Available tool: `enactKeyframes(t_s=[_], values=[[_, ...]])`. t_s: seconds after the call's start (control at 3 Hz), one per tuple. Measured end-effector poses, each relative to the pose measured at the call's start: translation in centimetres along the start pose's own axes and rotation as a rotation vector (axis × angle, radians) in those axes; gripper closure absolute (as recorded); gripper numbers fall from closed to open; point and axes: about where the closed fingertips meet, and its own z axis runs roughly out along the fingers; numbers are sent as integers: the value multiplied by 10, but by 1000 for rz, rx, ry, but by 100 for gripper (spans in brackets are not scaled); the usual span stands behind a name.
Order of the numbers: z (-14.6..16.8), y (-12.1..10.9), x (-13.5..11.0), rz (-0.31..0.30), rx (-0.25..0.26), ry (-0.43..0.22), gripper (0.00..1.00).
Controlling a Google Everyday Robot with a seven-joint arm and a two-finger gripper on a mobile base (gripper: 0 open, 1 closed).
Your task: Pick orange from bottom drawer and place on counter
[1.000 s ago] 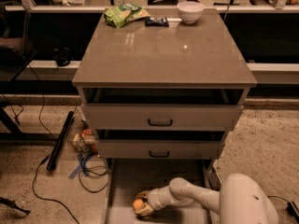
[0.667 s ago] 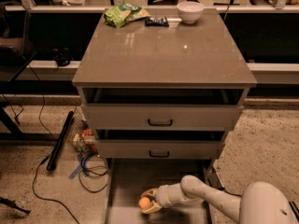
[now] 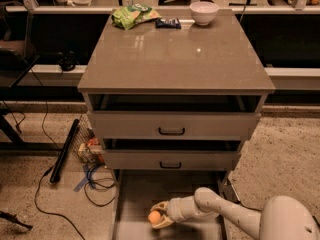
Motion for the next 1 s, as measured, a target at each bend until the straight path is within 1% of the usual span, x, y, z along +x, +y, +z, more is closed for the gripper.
enactKeyframes(t_s=[0.33, 0.67, 1.0], values=[[-59, 0, -52, -85, 55, -23, 100], [-121, 9, -93, -130, 117, -31, 100], [-126, 8, -96, -130, 124, -37, 100]])
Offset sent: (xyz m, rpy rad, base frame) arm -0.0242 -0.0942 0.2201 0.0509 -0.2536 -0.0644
